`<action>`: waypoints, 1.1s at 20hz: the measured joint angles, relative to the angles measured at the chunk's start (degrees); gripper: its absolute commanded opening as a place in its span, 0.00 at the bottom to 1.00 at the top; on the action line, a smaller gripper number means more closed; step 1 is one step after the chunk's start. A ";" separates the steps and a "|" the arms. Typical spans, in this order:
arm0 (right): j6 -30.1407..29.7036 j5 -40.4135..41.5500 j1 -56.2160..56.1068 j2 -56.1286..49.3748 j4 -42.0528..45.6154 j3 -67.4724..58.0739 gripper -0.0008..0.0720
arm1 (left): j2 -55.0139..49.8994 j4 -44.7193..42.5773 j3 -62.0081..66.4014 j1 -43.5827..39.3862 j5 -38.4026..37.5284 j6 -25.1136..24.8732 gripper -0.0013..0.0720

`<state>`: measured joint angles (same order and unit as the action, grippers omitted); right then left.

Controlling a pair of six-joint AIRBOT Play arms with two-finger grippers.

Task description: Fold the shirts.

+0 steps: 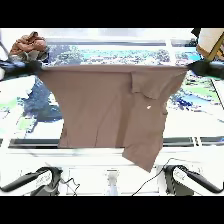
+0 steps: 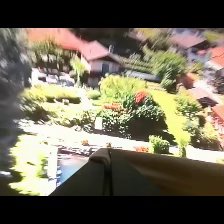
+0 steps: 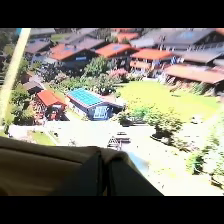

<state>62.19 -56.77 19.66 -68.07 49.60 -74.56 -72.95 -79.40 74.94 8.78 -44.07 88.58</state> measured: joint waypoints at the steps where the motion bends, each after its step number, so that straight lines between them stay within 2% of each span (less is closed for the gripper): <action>1: -1.42 3.48 -1.11 -3.32 -1.16 1.22 0.04 | -3.41 0.00 -0.13 -0.07 3.19 0.96 0.03; 4: -6.69 16.26 -5.31 -12.85 -5.99 1.70 0.04 | -13.07 -0.11 3.43 -0.59 11.26 3.89 0.03; 6: -9.75 22.21 -7.67 -17.99 -8.41 -0.59 0.04 | -18.25 -0.26 8.33 -1.03 13.51 4.68 0.03; 10: -12.79 27.08 -10.73 -23.67 -10.29 -4.76 0.05 | -23.39 -0.35 15.45 -2.54 12.85 5.16 0.03; 13: -12.04 24.57 -11.58 -25.03 -8.57 -5.84 0.05 | -24.65 -0.39 17.31 -4.48 5.55 2.51 0.03; 18: -0.81 13.88 -12.00 -25.33 4.57 -6.27 0.05 | -25.22 -0.39 17.94 -6.78 -8.83 -0.52 0.03; 22: 4.46 4.87 -12.07 -24.79 13.18 -6.32 0.05 | -25.33 -0.33 17.44 -7.50 -17.00 -1.16 0.03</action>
<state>66.65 -51.90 7.60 -92.86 62.78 -80.88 -98.28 -79.72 92.38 1.28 -61.08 87.42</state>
